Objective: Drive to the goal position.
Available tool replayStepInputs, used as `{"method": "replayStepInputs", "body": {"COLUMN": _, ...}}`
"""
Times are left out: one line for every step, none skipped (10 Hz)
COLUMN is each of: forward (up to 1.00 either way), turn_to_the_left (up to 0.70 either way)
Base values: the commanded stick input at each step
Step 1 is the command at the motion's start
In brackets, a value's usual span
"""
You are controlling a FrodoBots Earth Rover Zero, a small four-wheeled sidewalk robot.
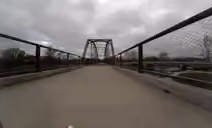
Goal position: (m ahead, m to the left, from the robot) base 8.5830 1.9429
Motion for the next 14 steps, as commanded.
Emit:
{"method": "replayStepInputs", "body": {"forward": 0.7, "turn_to_the_left": 0.0}}
{"method": "replayStepInputs", "body": {"forward": 0.7, "turn_to_the_left": 0.0}}
{"method": "replayStepInputs", "body": {"forward": 0.7, "turn_to_the_left": 0.0}}
{"method": "replayStepInputs", "body": {"forward": 0.7, "turn_to_the_left": 0.0}}
{"method": "replayStepInputs", "body": {"forward": 0.7, "turn_to_the_left": 0.02}}
{"method": "replayStepInputs", "body": {"forward": 0.7, "turn_to_the_left": 0.0}}
{"method": "replayStepInputs", "body": {"forward": 0.7, "turn_to_the_left": 0.14}}
{"method": "replayStepInputs", "body": {"forward": 0.7, "turn_to_the_left": 0.25}}
{"method": "replayStepInputs", "body": {"forward": 0.7, "turn_to_the_left": 0.35}}
{"method": "replayStepInputs", "body": {"forward": 0.7, "turn_to_the_left": 0.17}}
{"method": "replayStepInputs", "body": {"forward": 0.7, "turn_to_the_left": 0.05}}
{"method": "replayStepInputs", "body": {"forward": 0.7, "turn_to_the_left": 0.0}}
{"method": "replayStepInputs", "body": {"forward": 0.7, "turn_to_the_left": 0.0}}
{"method": "replayStepInputs", "body": {"forward": 0.7, "turn_to_the_left": 0.0}}
